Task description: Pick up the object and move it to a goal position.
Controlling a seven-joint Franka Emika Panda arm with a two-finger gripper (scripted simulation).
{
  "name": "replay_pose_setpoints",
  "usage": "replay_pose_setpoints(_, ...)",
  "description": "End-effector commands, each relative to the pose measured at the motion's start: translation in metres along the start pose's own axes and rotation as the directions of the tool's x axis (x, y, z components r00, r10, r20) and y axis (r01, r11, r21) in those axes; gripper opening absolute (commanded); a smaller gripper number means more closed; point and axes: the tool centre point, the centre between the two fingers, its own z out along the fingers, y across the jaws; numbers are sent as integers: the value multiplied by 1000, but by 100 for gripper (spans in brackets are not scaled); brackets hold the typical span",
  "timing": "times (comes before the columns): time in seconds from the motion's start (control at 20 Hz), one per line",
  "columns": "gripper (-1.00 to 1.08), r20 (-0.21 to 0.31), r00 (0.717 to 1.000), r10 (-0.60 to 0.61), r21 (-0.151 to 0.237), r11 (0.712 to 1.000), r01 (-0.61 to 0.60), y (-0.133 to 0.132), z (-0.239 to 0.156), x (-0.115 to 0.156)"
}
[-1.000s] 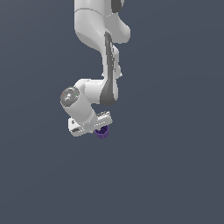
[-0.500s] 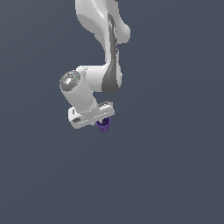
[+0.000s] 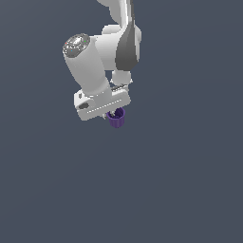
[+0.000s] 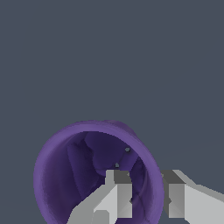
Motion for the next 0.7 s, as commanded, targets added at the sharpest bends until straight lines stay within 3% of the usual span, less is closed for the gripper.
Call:
replay_pose_setpoints(0.0,-100,-1,1000,0,-1,1000,0,-12,-22,-6)
replay_pose_setpoints(0.65,-100,-1,1000,0,1,1000,0,-46,-86,-22)
